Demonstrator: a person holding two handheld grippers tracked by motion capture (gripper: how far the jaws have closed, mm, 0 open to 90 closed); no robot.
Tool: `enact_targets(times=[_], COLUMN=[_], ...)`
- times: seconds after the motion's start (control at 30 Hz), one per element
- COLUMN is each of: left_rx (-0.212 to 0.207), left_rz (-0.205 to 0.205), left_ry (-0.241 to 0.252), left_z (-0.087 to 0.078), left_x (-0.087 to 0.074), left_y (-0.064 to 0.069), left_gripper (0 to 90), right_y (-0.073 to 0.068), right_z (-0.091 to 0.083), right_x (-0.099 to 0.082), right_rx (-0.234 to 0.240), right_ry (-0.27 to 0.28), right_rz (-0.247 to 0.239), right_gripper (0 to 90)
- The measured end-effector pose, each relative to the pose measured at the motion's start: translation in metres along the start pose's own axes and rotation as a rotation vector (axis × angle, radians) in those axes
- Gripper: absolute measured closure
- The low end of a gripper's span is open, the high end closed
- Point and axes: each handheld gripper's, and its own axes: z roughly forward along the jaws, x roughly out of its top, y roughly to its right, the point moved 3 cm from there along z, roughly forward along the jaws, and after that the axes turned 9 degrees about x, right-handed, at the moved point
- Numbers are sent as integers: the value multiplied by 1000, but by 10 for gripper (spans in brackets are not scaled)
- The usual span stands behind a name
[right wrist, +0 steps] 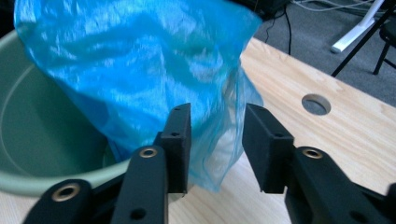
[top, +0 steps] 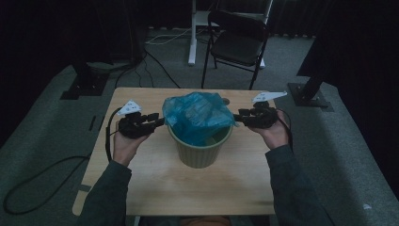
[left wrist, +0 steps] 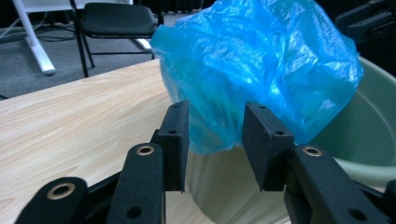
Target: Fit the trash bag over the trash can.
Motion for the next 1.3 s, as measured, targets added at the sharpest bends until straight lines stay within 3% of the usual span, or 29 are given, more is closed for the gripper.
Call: enact_targets(times=[0.23,0.33,0.47,0.57,0.67,0.8,1.03,1.3], left_rx=[-23,-26,-23,-27,-16,-11,5,-2], left_rz=[-15,-6,-1,11,26,28,37,20], left_ry=[-2,-8,-16,-14,-9,4,-4,-32], left_z=[6,8,10,9,7,2,-9,-12], left_x=[5,7,7,7,7,4,-6,-25], left_y=[2,4,6,9,11,12,13,13], left_gripper=[594,614,662,736,834,884,894,895], right_y=[4,5,6,8,7,4,-5,-18], right_z=[8,14,27,32,26,15,0,-7], right_x=[13,17,17,14,12,8,-7,-28], right_rx=[40,83,101,73,80,100,127,212], right_ry=[34,59,4,-36,-17,6,28,-5], right_rz=[43,80,92,78,83,74,60,53], right_gripper=[579,566,562,692,806,859,862,899])
